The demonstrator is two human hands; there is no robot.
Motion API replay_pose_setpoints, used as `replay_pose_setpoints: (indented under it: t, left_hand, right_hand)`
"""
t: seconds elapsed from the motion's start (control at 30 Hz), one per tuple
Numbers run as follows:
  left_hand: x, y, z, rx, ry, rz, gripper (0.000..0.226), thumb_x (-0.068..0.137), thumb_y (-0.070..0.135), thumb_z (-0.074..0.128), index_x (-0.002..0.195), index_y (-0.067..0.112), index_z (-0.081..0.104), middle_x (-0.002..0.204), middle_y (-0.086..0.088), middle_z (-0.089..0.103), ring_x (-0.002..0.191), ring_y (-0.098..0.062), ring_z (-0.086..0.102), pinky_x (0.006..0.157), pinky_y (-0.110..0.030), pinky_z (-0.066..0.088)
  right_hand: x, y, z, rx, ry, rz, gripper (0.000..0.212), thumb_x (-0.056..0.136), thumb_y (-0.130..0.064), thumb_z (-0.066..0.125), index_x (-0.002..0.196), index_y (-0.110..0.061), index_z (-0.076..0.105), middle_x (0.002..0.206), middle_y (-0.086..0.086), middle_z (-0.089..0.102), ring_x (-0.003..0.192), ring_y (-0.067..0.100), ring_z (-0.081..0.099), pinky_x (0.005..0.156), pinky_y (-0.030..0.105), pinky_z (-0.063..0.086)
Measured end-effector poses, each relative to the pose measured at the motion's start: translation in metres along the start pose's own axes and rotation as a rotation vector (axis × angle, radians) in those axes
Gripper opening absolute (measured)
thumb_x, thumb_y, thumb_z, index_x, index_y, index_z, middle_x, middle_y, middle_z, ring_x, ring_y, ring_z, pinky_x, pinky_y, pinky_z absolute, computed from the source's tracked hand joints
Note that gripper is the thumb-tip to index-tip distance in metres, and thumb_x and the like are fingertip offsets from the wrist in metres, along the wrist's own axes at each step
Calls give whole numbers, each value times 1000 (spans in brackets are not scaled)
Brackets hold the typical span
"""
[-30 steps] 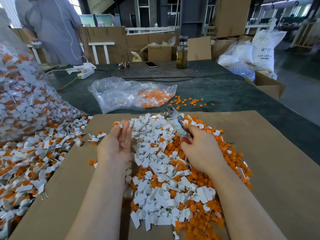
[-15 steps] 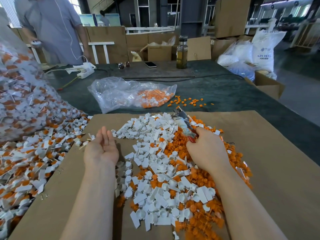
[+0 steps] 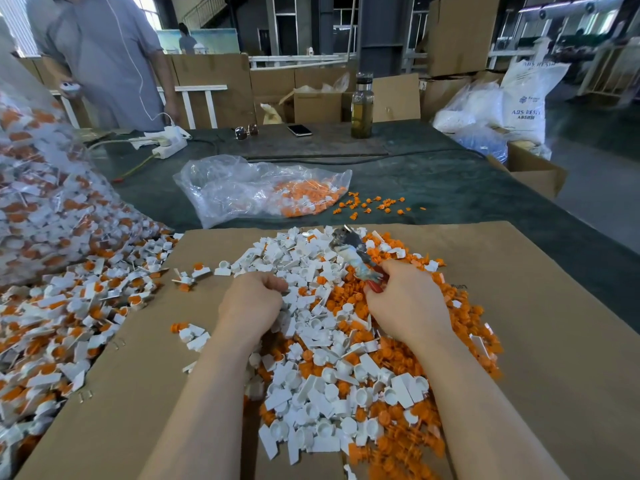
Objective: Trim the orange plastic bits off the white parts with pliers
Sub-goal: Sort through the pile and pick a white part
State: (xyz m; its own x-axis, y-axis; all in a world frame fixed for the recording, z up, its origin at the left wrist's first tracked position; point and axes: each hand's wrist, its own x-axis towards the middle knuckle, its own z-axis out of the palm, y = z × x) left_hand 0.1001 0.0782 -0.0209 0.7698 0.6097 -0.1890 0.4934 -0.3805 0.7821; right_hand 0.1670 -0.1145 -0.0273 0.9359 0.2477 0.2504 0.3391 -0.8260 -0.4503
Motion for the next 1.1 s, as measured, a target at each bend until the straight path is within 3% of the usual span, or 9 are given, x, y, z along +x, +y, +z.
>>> replay_pose_setpoints:
  t: [0.13,0.23,0.4,0.6,0.67,0.77,0.9,1.0,1.1]
  left_hand:
    - [-3,2,-2,22,-41,45,43,85,-7,43,93,21,73,74,9,66,47,-8,62,44,-21,51]
    - [-5,3,-2,13,-62,57,43,86,-7,43,101,20,72,80,8,66,44,-4,60,38,-17,43]
    - [-4,2,-2,40,22,96,20,92,7,56,105,21,59,81,-2,69,55,-15,64,53,-26,51]
    - [0,-1,-1,34,28,64,5,94,15,63,98,16,65,85,-10,74,65,-24,67,77,-42,60]
    - [0,-2,-1,1,30,57,8,94,10,62,93,17,65,86,-8,73,60,-20,66,65,-36,60]
    - [1,-3,0,6,63,65,14,94,8,60,92,20,64,77,3,69,42,-6,60,41,-21,44]
    - [1,-1,-1,71,82,86,18,93,9,60,86,25,62,77,11,65,43,-2,60,38,-17,40]
    - [0,-1,0,118,97,101,16,94,14,63,85,27,59,77,11,64,54,-7,62,46,-23,40]
    - [-4,1,2,73,149,154,11,93,25,67,86,27,59,71,9,66,52,-8,62,45,-23,40]
  right_hand:
    - [-1,-4,4,-44,-17,-42,13,89,-39,59,95,-28,58,83,-10,59,72,10,56,58,28,52]
    - [-3,-6,6,-88,-23,-62,15,87,-41,60,94,-28,60,84,-10,58,71,11,55,51,26,44]
    - [-3,-6,7,-132,-28,-72,13,87,-39,61,94,-27,59,81,-12,51,66,6,48,47,22,34]
    - [-3,-7,7,-140,-36,-61,24,88,-43,61,105,-26,58,88,-9,48,73,11,49,49,24,36]
    - [-2,-7,7,-142,-42,-60,25,88,-43,61,106,-25,58,88,-8,48,73,11,49,49,24,36]
    - [-3,-8,6,-138,-33,-62,23,88,-42,59,104,-25,57,86,-8,52,71,11,51,50,25,38]
    - [-3,-9,4,-91,-3,-49,20,89,-40,57,101,-25,54,78,-11,53,65,8,52,46,23,37]
    - [-1,-9,3,-28,11,-35,15,88,-38,56,96,-26,50,76,-11,55,65,8,55,49,25,44]
    - [0,-9,1,33,4,-30,13,88,-37,57,88,-27,48,71,-12,53,60,6,51,47,23,37]
